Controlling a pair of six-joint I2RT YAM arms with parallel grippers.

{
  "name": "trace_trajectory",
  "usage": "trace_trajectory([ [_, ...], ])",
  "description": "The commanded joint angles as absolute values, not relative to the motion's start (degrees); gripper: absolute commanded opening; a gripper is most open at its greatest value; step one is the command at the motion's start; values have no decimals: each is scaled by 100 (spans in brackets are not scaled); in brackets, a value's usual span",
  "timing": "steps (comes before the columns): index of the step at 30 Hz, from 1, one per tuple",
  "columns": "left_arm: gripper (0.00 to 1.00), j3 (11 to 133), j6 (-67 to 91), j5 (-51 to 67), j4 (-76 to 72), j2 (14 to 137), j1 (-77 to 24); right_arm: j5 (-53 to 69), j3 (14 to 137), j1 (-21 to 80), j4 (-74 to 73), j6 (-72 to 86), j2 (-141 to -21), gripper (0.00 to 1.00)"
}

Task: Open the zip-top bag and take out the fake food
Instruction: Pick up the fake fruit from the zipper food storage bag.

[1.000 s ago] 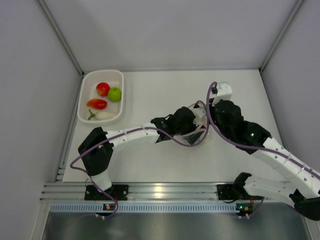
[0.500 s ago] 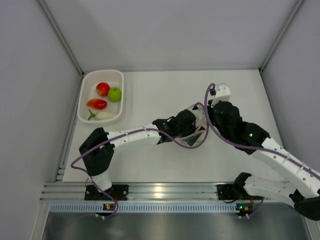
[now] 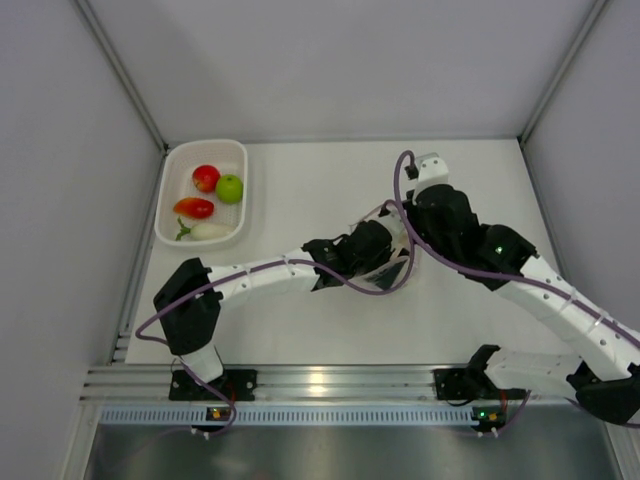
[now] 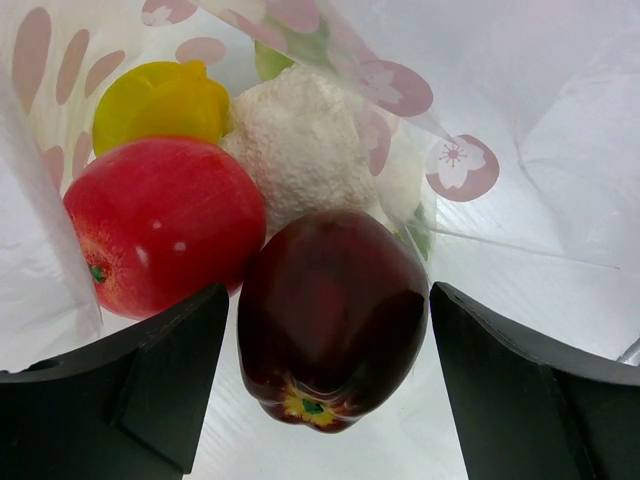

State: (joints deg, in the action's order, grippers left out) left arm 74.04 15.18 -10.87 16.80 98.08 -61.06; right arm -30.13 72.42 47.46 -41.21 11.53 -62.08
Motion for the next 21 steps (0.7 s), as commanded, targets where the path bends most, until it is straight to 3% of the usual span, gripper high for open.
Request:
trace_trajectory([
  [1, 88, 7515, 1652, -1178, 1872, 9773, -6117, -2716, 7743, 4922, -4279, 1142, -6319, 0],
  [21, 90, 7400, 1986, -1160, 1951, 10133, -6117, -2699, 8104, 4922, -4500, 1037, -6460, 0],
])
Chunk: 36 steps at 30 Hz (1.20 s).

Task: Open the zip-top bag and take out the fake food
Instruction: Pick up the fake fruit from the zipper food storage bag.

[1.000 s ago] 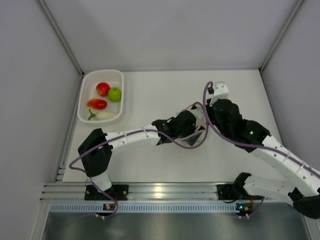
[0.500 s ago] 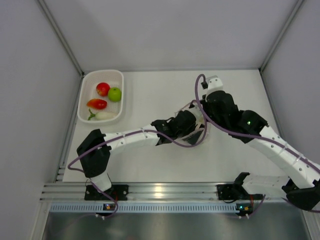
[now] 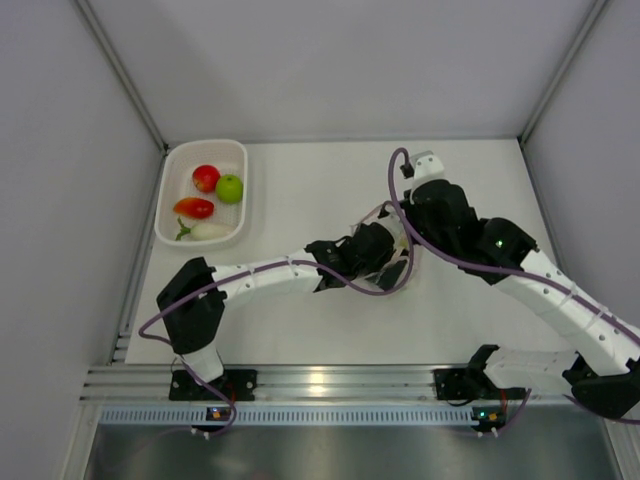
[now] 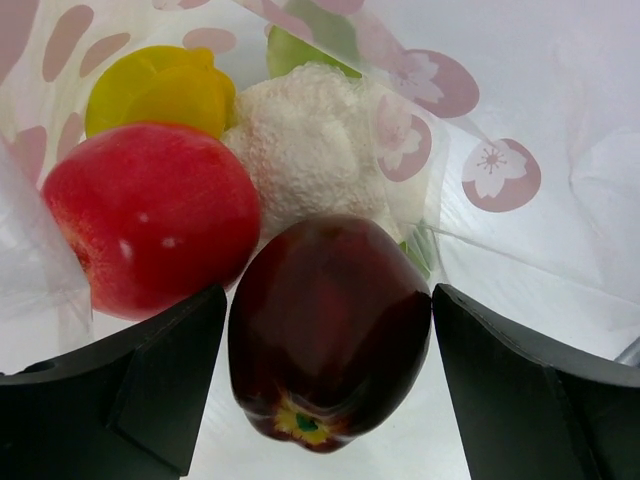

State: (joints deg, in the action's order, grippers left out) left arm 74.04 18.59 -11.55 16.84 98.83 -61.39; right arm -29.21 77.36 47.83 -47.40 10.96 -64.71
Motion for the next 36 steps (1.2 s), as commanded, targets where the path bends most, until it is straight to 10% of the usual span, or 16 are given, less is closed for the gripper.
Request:
trace_trajectory([
  [1, 90, 7400, 1995, -1186, 1960, 10169, -6117, -2672, 8104, 4922, -4500, 1028, -6460, 0],
  [17, 2, 7506, 2223, -1204, 1951, 9695, -6117, -2768, 7919, 4922, -4237, 993, -6530, 0],
  [36, 0, 7751, 2584, -2038, 1705, 9281, -6126, -2540, 7541, 4922, -3410, 923, -6741, 0],
])
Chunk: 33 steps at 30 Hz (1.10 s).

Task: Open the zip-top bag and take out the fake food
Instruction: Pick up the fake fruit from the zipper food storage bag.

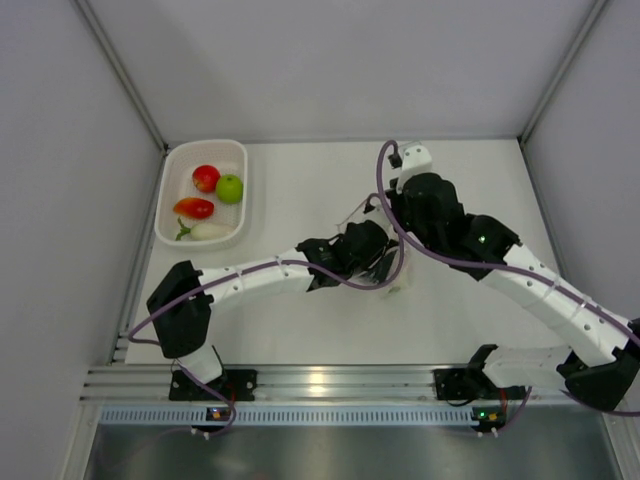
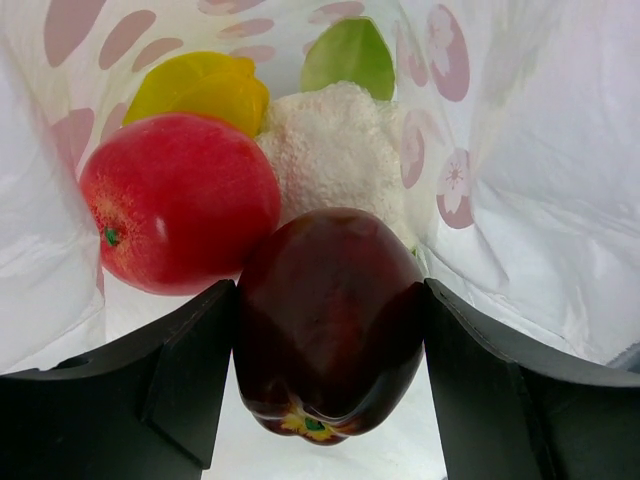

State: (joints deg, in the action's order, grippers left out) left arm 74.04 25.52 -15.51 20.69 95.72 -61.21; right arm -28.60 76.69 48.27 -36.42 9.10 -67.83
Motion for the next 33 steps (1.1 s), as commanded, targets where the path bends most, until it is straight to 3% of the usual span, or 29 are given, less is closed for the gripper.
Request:
trace_trajectory([
  [1, 0, 7795, 2601, -2126, 1696, 9299, -6126, -2479, 7506, 4931, -3375, 932, -6724, 0],
  [9, 0, 8322, 2908, -2751, 1705, 9518, -6065, -2188, 7243, 4966, -3077, 976, -6320, 0],
  [16, 0, 8464, 2760, -2287, 1635, 9589, -5977, -2522, 7058, 4966, -2953, 835, -6082, 0],
  [26, 0, 7174, 1654, -951, 415, 8975, -5977, -2874, 7189, 4782, -3041, 527, -6337, 0],
  [33, 0, 6241, 1441, -1098, -474, 8315, -5985, -2453, 7216, 4623, -3050, 562, -6460, 0],
])
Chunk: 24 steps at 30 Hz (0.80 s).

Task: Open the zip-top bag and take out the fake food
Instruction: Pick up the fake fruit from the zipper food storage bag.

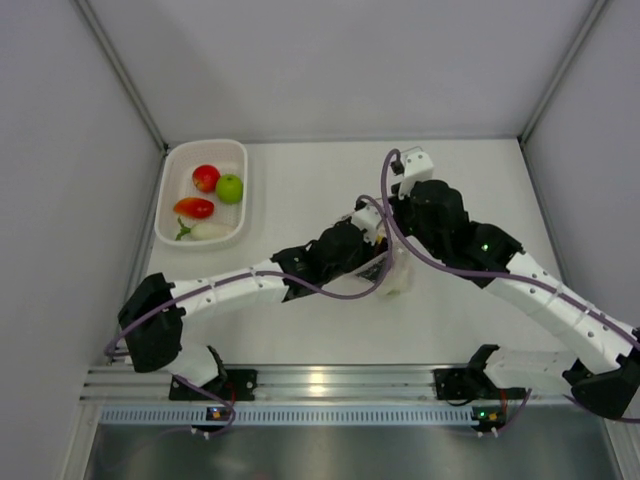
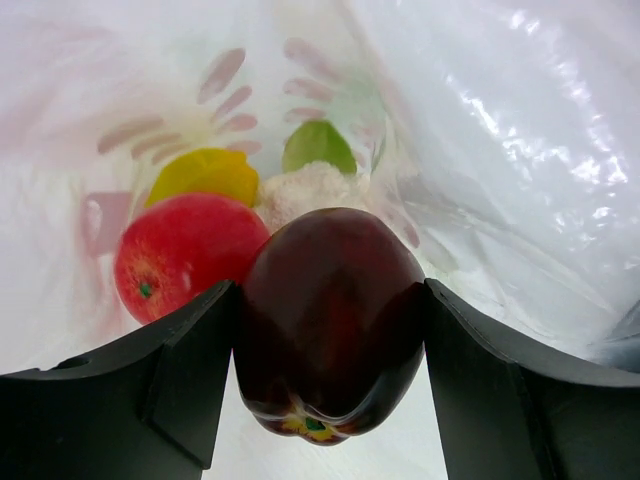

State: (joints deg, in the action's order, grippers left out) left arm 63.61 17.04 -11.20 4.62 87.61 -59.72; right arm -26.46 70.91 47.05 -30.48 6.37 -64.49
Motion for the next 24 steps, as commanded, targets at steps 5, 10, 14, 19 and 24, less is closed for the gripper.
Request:
trace_trajectory([
  [5, 0, 6117, 1336, -1142, -782, 8156, -5985, -1890, 7146, 4632, -3015, 545, -6574, 0],
  [10, 0, 6284, 1354, -1642, -817, 8183, -5977, -1793, 7023, 4763, -2962, 580, -6539, 0],
  [14, 0, 6530, 1415, -1986, -809, 8183, -5985, -1872, 6874, 4799, -2866, 615, -6434, 0],
  [19, 0, 6592, 1660, -2241, -809, 7972, -5977, -2162, 6768, 4799, -2874, 624, -6451, 0],
  [24, 0, 6574, 1784, -2382, -800, 7699, -5977, -2285, 6636, 4799, -2742, 703, -6390, 0],
])
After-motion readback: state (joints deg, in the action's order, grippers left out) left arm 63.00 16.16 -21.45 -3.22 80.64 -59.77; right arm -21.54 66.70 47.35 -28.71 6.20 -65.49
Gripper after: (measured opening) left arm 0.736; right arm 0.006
